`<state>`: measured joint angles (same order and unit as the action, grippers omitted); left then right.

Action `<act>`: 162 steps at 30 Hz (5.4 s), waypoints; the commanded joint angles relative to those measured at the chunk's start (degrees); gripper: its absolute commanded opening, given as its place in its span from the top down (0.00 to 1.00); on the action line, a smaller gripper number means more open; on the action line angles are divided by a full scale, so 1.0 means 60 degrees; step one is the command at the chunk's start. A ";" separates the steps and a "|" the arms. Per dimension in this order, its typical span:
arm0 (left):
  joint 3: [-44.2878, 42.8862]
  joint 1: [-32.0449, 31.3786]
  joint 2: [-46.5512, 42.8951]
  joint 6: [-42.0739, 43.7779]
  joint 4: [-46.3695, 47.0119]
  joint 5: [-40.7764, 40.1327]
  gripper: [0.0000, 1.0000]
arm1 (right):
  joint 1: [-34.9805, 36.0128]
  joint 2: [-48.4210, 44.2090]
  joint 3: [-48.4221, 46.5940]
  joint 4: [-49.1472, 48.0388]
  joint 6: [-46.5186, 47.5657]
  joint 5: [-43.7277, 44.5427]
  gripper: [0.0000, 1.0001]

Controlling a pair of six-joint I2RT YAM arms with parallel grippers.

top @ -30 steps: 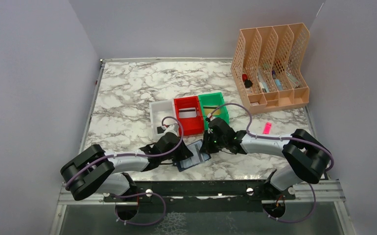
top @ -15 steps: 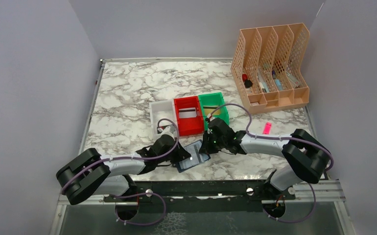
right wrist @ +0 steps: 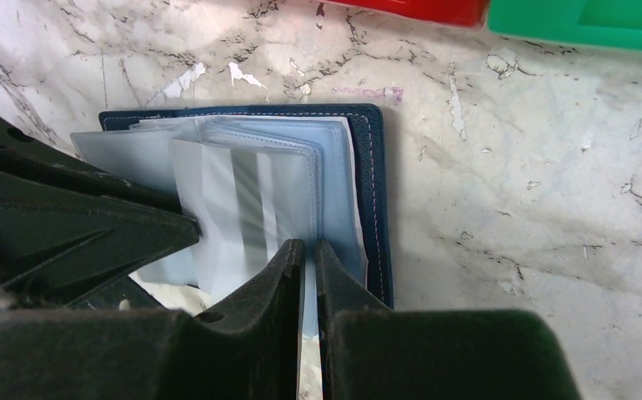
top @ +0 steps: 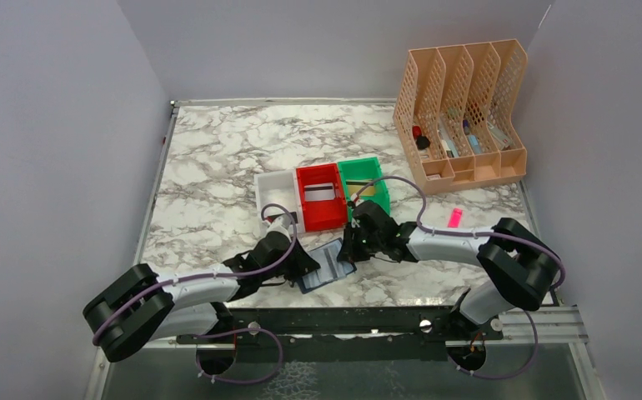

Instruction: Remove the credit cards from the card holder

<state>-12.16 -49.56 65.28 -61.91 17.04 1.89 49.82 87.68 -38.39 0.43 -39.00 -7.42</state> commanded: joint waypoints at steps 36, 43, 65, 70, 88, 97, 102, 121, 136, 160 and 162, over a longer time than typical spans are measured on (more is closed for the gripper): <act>-0.0788 0.0098 -0.1232 0.0879 -0.2754 -0.1040 1.00 | 0.0012 -0.0476 0.0024 0.0780 0.0536 0.0020 0.72; -0.1249 0.0121 -0.1507 0.1406 -0.3503 -0.1328 1.00 | 0.0011 -0.1383 -0.0234 0.1010 0.0802 -0.0275 0.63; -0.2175 0.0145 -0.2962 0.2019 -0.5189 -0.2582 1.00 | 0.0016 -0.1224 -0.0456 0.1201 0.1410 0.0207 0.64; -0.2222 0.0137 -0.3205 0.2376 -0.4554 -0.2246 1.00 | 0.0016 -0.2322 -0.0148 0.0708 0.1369 -0.0015 0.61; -0.2661 0.1208 -0.2945 0.4143 -0.2906 0.0507 1.00 | 0.0002 -0.4635 0.1115 -0.0473 0.0912 0.1730 0.08; -0.1549 0.2855 -0.2514 0.3373 0.0116 0.4591 1.00 | -0.0321 -0.4604 0.0704 -0.0855 0.1320 -0.0844 0.05; -0.1162 0.2855 -0.2824 0.3147 0.0662 0.4804 1.00 | -0.1077 -0.4434 0.0945 -0.1925 0.0741 -0.3044 0.08; -0.1048 0.2855 -0.2893 0.2943 0.1101 0.5585 1.00 | -0.1954 -0.2653 0.1553 -0.5043 -0.0919 -0.6625 0.49; -0.1022 0.2855 -0.3068 0.2833 0.1219 0.6173 1.00 | -0.2047 -0.2442 0.1597 -0.6154 -0.1371 -0.6813 0.60; -0.0976 0.2855 -0.2867 0.2892 0.1226 0.6145 1.00 | -0.2458 -0.2147 0.2251 -0.8368 -0.2494 -0.7348 0.90; -0.0976 0.2855 -0.2838 0.2881 0.1218 0.6098 1.00 | -0.2466 -0.2158 0.2294 -0.8409 -0.2519 -0.7343 0.94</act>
<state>-18.83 -32.69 47.81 -44.99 23.09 37.12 35.40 74.22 -25.17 -44.23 -52.23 -49.10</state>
